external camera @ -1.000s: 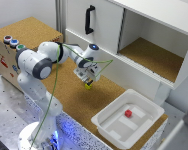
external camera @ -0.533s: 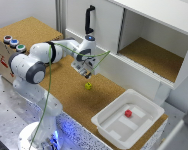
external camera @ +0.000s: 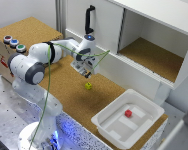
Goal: Push right the yellow block
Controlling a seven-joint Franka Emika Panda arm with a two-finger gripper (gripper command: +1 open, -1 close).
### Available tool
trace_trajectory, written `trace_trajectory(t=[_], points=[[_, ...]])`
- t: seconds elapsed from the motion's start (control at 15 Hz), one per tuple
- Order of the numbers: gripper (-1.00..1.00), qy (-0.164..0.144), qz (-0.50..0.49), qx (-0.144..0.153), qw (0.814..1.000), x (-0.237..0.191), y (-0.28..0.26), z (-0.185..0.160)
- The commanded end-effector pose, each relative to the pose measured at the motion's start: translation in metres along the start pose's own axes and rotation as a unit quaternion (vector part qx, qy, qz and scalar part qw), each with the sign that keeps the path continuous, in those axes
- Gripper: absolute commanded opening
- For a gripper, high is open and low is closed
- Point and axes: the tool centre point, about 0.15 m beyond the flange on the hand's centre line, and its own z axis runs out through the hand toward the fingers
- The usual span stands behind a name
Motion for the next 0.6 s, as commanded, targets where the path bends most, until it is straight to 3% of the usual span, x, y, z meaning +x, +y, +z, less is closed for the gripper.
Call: trace_trajectory(t=[0.0, 0.13, 0.33, 0.53], points=[[1.00, -0.008, -0.047, 0.017, 0.999, 0.001, 0.037, 0.044], [1.00, 0.003, -0.036, 0.034, 0.999, 0.002, 0.052, 0.053], [1.00, 0.022, -0.033, 0.031, 0.999, 0.008, 0.058, 0.074], [1.00, 0.021, -0.022, 0.035, 0.999, 0.026, 0.049, 0.088]])
